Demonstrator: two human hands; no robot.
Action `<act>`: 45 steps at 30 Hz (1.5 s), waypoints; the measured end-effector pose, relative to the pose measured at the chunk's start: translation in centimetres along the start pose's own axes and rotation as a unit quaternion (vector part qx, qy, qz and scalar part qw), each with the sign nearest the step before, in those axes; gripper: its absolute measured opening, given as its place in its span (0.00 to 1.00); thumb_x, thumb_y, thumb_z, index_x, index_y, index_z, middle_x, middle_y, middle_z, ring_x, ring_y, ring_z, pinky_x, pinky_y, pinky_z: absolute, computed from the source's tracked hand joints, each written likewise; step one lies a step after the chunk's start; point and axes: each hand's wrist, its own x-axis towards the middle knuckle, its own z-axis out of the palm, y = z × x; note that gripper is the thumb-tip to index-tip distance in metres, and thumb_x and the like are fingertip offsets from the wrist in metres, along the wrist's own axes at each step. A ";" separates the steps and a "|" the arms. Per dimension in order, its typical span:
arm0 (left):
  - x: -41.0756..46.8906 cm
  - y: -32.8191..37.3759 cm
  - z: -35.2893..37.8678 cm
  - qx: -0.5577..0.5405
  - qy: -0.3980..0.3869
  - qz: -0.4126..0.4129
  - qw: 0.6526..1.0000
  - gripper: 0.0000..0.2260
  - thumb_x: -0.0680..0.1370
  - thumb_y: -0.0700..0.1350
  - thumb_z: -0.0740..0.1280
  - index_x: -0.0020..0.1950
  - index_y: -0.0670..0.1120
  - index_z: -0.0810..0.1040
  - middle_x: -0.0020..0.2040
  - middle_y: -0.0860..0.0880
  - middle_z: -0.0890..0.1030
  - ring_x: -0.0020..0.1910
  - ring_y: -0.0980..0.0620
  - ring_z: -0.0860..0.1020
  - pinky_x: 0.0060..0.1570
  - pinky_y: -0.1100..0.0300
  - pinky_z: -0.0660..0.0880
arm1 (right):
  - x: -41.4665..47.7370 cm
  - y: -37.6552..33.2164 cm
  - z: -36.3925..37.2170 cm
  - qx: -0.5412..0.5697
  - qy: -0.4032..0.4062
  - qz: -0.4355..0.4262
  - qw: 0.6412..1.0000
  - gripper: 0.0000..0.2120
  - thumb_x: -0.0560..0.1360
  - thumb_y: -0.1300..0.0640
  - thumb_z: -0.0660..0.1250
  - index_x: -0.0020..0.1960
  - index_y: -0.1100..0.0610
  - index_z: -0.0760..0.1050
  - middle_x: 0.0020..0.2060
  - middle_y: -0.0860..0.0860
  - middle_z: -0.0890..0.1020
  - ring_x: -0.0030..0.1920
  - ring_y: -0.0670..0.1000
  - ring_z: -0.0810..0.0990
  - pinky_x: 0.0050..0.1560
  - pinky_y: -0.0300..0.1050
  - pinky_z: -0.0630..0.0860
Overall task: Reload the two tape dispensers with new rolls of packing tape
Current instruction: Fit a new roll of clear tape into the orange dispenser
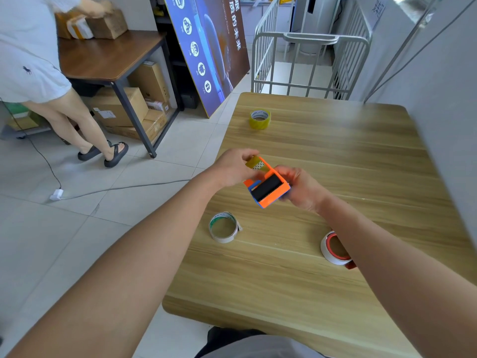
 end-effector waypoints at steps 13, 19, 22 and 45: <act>0.1 0.0 -0.1 0.086 -0.041 -0.018 0.995 0.35 0.67 0.50 0.74 0.71 0.49 0.66 0.69 0.48 0.69 0.64 0.52 0.69 0.56 0.62 0.66 | 0.3 -0.1 0.3 -0.031 -0.020 0.033 0.999 0.23 0.62 0.84 0.55 0.48 0.64 0.75 0.34 0.49 0.75 0.35 0.42 0.73 0.36 0.39 0.68; -0.8 -1.5 -1.8 -0.105 -0.127 -0.075 0.983 0.26 0.64 0.50 0.77 0.61 0.56 0.76 0.55 0.54 0.75 0.56 0.59 0.74 0.60 0.57 0.72 | 0.1 0.2 0.2 -0.005 -0.029 0.043 0.999 0.23 0.64 0.83 0.57 0.45 0.59 0.75 0.37 0.53 0.75 0.40 0.49 0.72 0.41 0.43 0.70; -1.1 -2.2 -2.1 -0.152 -0.162 -0.072 0.972 0.09 0.67 0.49 0.75 0.44 0.61 0.83 0.49 0.56 0.83 0.53 0.57 0.80 0.60 0.57 0.73 | 0.2 0.2 0.1 -0.021 -0.043 0.043 0.998 0.23 0.64 0.84 0.57 0.47 0.62 0.76 0.36 0.51 0.76 0.38 0.47 0.73 0.40 0.43 0.71; -1.2 -1.4 -1.9 -0.138 -0.086 -0.105 0.981 0.15 0.74 0.49 0.69 0.57 0.44 0.80 0.51 0.44 0.82 0.50 0.48 0.80 0.58 0.54 0.75 | 0.1 -0.5 0.2 0.007 -0.052 0.029 0.998 0.24 0.66 0.82 0.60 0.40 0.52 0.75 0.33 0.47 0.77 0.33 0.38 0.75 0.39 0.36 0.74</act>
